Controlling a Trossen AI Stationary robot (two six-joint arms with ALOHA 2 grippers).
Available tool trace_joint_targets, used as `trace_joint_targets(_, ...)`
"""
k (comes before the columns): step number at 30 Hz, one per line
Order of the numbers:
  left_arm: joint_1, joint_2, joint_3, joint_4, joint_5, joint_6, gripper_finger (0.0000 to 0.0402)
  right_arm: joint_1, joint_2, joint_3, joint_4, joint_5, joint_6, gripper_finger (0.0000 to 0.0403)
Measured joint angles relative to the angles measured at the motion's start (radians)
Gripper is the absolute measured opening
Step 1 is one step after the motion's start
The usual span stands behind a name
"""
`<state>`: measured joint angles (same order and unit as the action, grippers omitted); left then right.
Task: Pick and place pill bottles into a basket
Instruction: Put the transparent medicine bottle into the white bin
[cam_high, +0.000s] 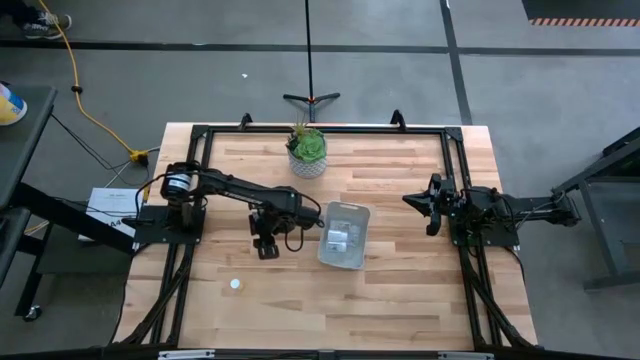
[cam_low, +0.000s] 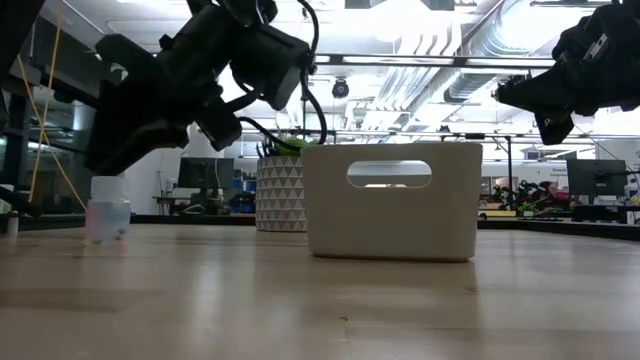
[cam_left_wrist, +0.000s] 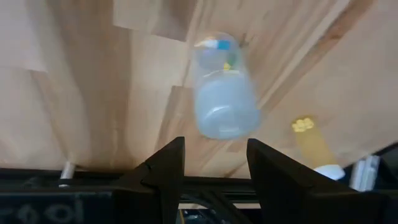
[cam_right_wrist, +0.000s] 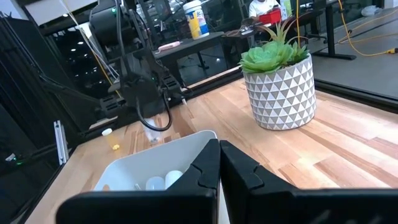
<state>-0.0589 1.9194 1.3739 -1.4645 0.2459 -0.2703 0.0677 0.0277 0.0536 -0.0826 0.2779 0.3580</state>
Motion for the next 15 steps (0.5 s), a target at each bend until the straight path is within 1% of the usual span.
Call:
trace_joint_targets(3,0.000,0.001,0.000,0.004,0.039,0.002,0.0207,0.000,0.000,0.000,0.000,0.000,0.000,0.0000)
trace_joint_targets(7,0.000,0.001,0.000,0.023,0.053,-0.001,0.0207,0.000,0.000,0.000,0.000,0.000,0.000,0.0000)
trace_joint_targets(12,0.000,0.001,0.000,0.035,0.053,-0.015,0.0207,0.000,0.000,0.000,0.000,0.000,0.000,0.0000)
trace_joint_targets(15,0.000,0.001,0.000,0.079,0.053,-0.015,0.0207,0.000,0.000,0.000,0.000,0.000,0.000,0.0000)
